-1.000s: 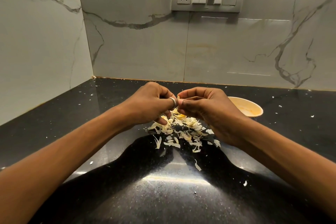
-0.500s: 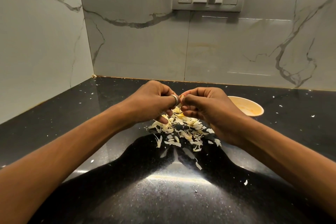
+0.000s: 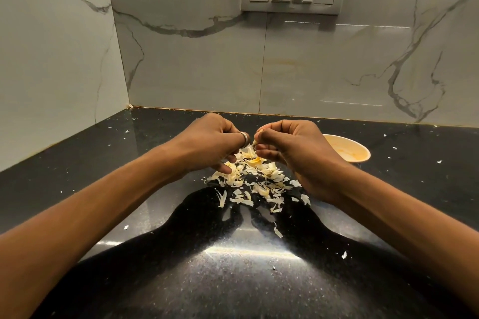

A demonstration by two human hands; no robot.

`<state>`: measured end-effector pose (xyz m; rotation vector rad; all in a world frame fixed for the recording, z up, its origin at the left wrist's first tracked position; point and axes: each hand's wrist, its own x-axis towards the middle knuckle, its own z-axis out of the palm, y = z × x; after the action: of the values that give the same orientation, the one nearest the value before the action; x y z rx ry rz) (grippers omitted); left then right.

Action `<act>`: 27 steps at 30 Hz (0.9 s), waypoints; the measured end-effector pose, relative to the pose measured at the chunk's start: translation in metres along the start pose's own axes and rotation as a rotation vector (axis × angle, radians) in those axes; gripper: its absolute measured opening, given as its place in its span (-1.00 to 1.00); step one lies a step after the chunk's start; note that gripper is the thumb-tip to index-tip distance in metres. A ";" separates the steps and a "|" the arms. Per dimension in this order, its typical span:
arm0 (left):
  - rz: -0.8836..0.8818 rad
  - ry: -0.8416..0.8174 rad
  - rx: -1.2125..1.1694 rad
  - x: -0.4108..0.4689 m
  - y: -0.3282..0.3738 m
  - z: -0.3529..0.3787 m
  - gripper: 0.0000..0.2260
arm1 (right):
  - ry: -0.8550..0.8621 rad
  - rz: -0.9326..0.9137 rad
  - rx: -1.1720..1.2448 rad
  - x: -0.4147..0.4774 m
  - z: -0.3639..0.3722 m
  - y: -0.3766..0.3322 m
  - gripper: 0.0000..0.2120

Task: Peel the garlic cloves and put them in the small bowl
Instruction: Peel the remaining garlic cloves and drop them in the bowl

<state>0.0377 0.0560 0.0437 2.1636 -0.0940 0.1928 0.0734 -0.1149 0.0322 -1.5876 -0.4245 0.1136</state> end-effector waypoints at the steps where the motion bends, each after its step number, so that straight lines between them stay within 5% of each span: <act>1: -0.005 0.004 0.010 0.000 0.000 0.000 -0.82 | 0.008 -0.009 0.000 0.000 0.000 0.000 -0.93; 14: 0.127 0.136 0.471 0.001 -0.005 -0.004 -0.76 | 0.034 -0.055 -0.011 -0.003 -0.002 -0.005 -0.96; 19: 0.274 0.027 0.264 0.000 -0.001 0.001 -0.91 | 0.012 -0.064 -0.027 -0.003 -0.002 -0.004 -0.95; 27: 0.357 0.136 0.227 0.000 -0.005 0.003 -0.94 | 0.001 -0.051 0.044 -0.005 -0.001 -0.008 -0.94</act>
<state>0.0385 0.0562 0.0377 2.3378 -0.3975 0.5782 0.0680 -0.1175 0.0389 -1.5322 -0.4589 0.0831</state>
